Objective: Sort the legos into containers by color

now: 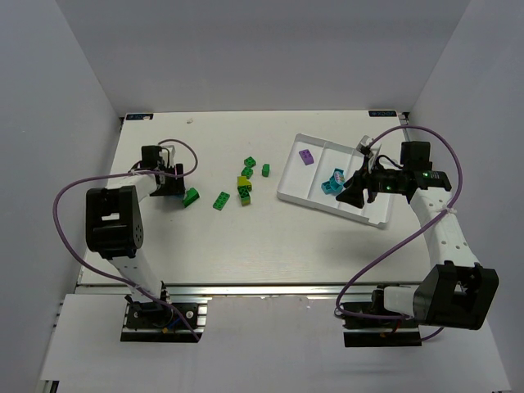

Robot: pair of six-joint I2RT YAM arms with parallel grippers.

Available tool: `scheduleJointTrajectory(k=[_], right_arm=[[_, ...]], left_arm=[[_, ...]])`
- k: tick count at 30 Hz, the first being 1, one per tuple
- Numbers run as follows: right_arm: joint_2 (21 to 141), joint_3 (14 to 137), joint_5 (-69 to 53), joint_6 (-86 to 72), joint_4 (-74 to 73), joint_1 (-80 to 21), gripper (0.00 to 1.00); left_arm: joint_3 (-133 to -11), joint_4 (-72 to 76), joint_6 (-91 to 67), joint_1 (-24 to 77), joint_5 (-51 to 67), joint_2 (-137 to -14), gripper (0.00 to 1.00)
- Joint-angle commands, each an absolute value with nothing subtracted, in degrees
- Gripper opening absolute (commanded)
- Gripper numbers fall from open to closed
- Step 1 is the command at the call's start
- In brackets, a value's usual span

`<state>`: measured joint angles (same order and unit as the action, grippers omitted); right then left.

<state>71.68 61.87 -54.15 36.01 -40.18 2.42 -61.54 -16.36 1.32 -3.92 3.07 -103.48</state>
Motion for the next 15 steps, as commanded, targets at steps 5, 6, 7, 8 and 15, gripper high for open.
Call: scheduleJointTrajectory(k=[5,6,7,8,15], right_arm=[[71.7,63.5,-56.0,36.0,-41.0,2.0,0.57],[71.8,63.5,-56.2,36.0,-41.1,1.9,0.56],[71.8,63.4,-56.2,35.9,-41.2,1.4,0.54],[71.7,63.3,-56.2,35.7,-41.2,1.1,0.52],[72.6,61.6,-57.1,29.2,-40.2,-7.6,0.44]], left_arm=[[-59.7,-13.4,0.6,-3.7,8.8,-97.1,0.40],[-58.8,-13.2,-0.6,-3.7,9.7,-95.9,0.37],[-58.3,-12.8,-2.4,-3.7,11.6,-93.2,0.34],[-57.6,-12.4,-3.2,-3.6,12.6,-91.9,0.33],[-50.8,-7.5,-12.0,-3.0,27.2,-78.5,0.32]])
